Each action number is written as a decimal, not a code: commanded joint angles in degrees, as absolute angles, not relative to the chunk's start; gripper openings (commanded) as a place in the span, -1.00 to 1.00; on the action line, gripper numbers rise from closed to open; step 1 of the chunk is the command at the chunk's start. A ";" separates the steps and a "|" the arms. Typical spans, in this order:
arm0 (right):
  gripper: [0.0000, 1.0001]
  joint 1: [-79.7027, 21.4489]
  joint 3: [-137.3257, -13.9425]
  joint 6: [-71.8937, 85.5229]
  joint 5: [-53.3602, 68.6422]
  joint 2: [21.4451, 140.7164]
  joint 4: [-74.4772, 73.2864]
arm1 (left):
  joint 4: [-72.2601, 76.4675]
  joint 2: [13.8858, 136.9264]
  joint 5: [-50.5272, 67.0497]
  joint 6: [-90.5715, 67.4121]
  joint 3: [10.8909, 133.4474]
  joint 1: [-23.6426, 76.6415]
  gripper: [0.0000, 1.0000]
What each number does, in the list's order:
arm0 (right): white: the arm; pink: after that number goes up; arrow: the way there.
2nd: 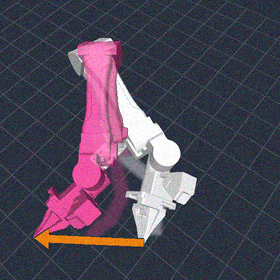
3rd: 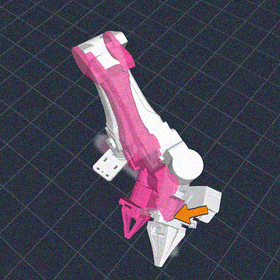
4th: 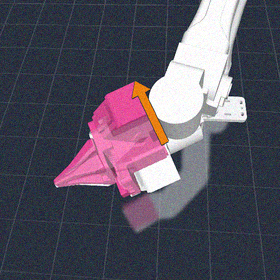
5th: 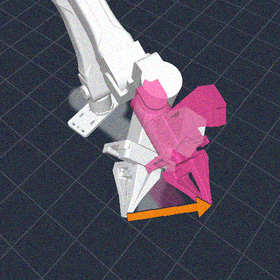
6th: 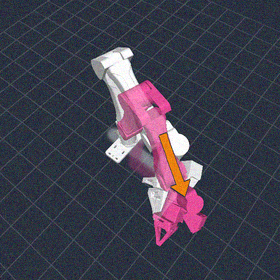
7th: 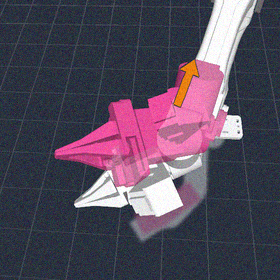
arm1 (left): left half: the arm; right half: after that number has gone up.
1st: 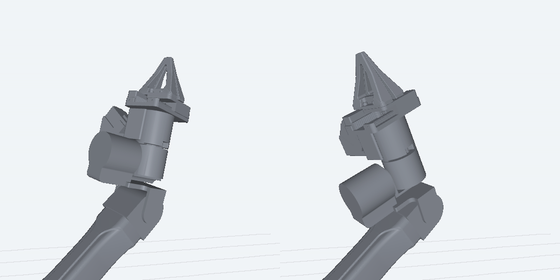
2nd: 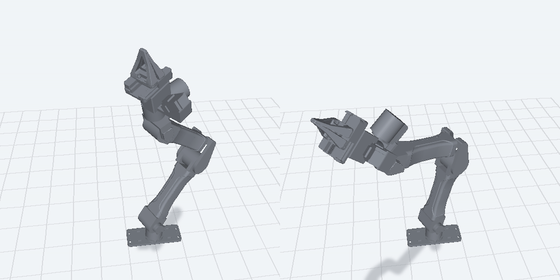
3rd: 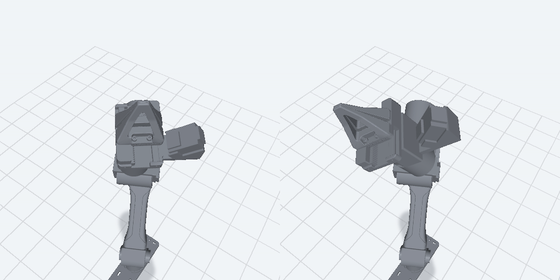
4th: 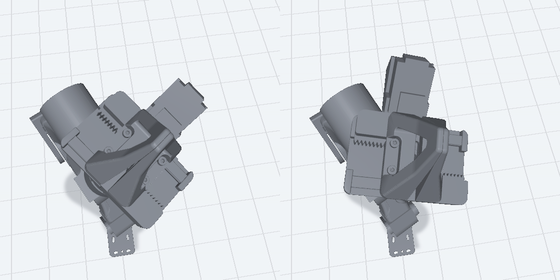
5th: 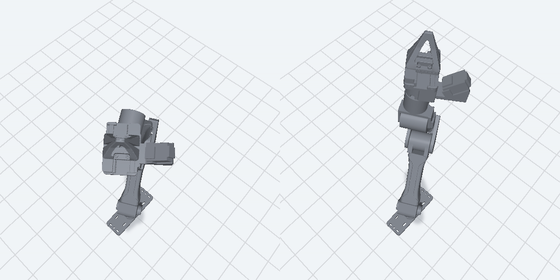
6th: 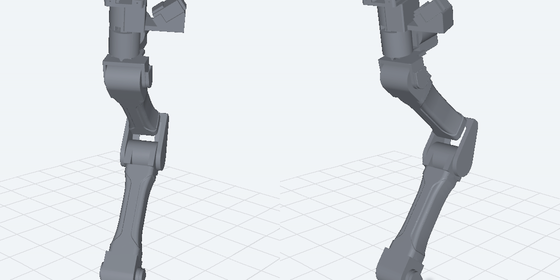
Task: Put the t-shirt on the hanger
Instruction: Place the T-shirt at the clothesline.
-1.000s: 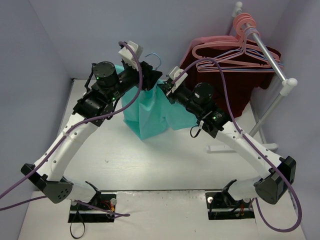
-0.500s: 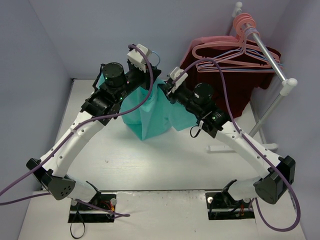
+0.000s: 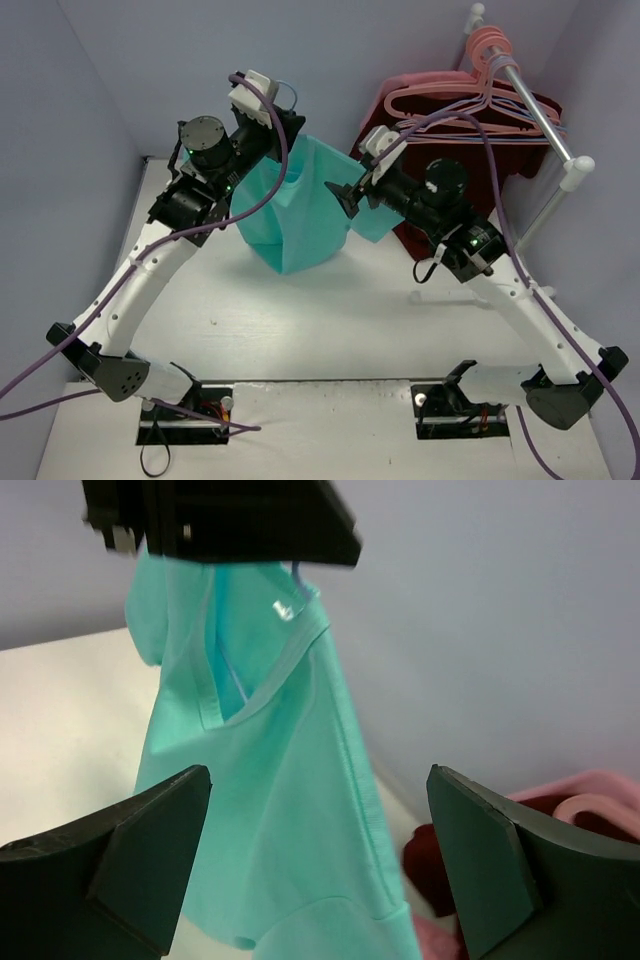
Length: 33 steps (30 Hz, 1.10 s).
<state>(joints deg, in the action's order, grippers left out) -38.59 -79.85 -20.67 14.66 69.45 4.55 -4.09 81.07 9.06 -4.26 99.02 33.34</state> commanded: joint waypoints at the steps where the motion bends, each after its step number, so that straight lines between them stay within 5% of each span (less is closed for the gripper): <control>1: 0.80 -38.17 -85.55 -25.41 13.67 66.80 1.76 | 3.17 82.57 13.80 -9.14 99.28 27.96 -1.00; 4: 0.83 -37.88 -85.95 -27.40 12.16 67.66 0.80 | 3.59 83.57 20.19 -12.74 101.35 26.65 -1.00; 7: 0.83 -37.79 -87.64 -27.36 13.28 68.24 0.35 | 2.46 80.34 12.86 -4.30 101.96 31.70 -1.00; 11: 0.83 -37.72 -89.86 -28.18 13.71 69.99 0.19 | 4.37 84.69 24.46 -18.30 105.66 18.21 -1.00; 16: 0.80 -37.40 -92.89 -29.22 14.97 73.20 0.18 | -5.75 83.36 21.32 -7.06 108.90 27.84 -1.00; 33: 0.64 -35.01 -99.29 -30.57 24.74 80.74 -9.67 | -5.94 77.61 26.53 -5.13 99.71 29.18 -1.00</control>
<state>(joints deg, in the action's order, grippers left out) -36.37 -97.36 -29.97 21.15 81.55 -9.19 -10.45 80.48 25.18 -7.16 99.48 29.28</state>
